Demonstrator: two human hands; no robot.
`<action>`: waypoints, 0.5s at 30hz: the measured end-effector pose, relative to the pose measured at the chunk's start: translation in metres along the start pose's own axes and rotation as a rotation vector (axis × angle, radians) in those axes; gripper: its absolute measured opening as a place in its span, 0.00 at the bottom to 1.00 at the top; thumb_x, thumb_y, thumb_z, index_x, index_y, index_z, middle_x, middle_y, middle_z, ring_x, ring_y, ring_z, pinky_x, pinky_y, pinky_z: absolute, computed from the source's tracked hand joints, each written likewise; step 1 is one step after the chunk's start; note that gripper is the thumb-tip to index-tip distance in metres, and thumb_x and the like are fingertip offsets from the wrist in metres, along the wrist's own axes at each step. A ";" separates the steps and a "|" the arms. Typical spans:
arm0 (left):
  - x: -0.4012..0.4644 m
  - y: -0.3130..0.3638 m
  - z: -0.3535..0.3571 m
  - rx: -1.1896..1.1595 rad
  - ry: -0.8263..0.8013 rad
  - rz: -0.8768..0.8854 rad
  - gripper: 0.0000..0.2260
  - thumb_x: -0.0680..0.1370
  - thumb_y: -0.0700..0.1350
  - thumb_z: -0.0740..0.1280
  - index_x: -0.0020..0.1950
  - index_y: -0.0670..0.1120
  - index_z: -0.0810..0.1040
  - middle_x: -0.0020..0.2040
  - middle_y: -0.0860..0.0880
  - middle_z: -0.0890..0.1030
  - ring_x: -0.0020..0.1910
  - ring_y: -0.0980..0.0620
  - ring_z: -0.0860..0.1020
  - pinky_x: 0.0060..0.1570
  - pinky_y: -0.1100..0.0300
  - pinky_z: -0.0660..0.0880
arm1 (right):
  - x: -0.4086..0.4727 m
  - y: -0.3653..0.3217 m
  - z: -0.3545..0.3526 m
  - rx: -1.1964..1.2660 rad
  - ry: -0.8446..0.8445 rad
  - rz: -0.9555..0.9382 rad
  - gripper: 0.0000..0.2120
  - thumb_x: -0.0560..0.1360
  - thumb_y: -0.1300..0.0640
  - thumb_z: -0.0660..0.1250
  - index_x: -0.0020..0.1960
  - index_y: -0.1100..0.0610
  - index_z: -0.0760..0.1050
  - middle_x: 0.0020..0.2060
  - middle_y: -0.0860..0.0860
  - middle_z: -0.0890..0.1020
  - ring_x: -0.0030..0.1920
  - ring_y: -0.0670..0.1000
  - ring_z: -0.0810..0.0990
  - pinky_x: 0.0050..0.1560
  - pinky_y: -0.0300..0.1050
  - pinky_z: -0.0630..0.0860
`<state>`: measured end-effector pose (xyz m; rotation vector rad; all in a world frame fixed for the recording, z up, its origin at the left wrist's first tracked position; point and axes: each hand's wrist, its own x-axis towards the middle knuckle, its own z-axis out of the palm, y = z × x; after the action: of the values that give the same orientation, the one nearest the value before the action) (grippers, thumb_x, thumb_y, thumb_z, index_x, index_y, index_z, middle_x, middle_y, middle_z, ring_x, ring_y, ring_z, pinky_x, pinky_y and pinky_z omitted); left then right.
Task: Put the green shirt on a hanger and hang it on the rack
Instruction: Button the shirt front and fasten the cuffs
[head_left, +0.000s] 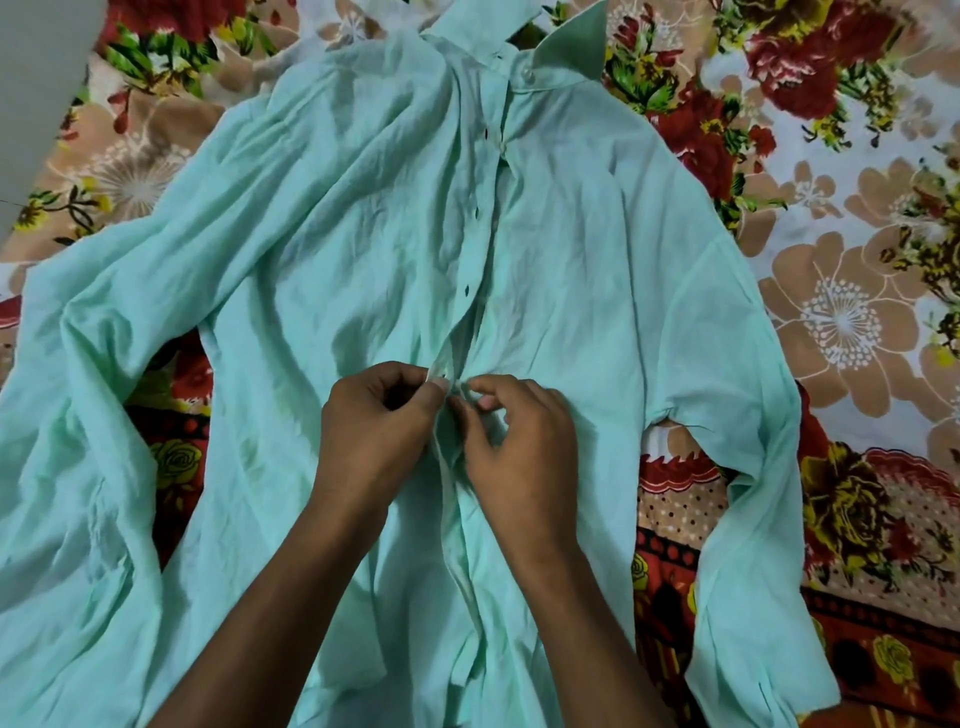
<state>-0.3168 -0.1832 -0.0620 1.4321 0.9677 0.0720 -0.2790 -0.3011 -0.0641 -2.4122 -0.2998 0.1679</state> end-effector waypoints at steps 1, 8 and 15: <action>0.000 0.000 0.000 0.001 0.004 0.004 0.07 0.76 0.47 0.75 0.40 0.48 0.85 0.30 0.47 0.80 0.29 0.53 0.75 0.35 0.56 0.75 | 0.001 -0.001 0.002 0.005 0.006 0.005 0.05 0.78 0.52 0.73 0.52 0.50 0.83 0.42 0.45 0.83 0.48 0.49 0.78 0.49 0.47 0.76; 0.008 0.001 -0.005 -0.018 0.028 0.009 0.06 0.76 0.46 0.75 0.40 0.48 0.85 0.30 0.52 0.81 0.29 0.55 0.75 0.36 0.58 0.75 | 0.008 -0.004 0.012 0.030 0.077 0.015 0.02 0.76 0.57 0.74 0.45 0.52 0.82 0.39 0.45 0.82 0.45 0.50 0.78 0.46 0.47 0.76; -0.004 0.007 -0.001 -0.127 -0.023 -0.012 0.04 0.77 0.44 0.75 0.46 0.45 0.88 0.42 0.42 0.87 0.44 0.36 0.85 0.50 0.39 0.83 | 0.011 -0.009 0.008 0.370 0.098 0.169 0.03 0.76 0.55 0.73 0.46 0.52 0.86 0.39 0.42 0.86 0.44 0.44 0.84 0.46 0.38 0.80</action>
<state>-0.3160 -0.1835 -0.0535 1.3078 0.9370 0.1064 -0.2717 -0.2866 -0.0652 -2.0678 -0.0150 0.1648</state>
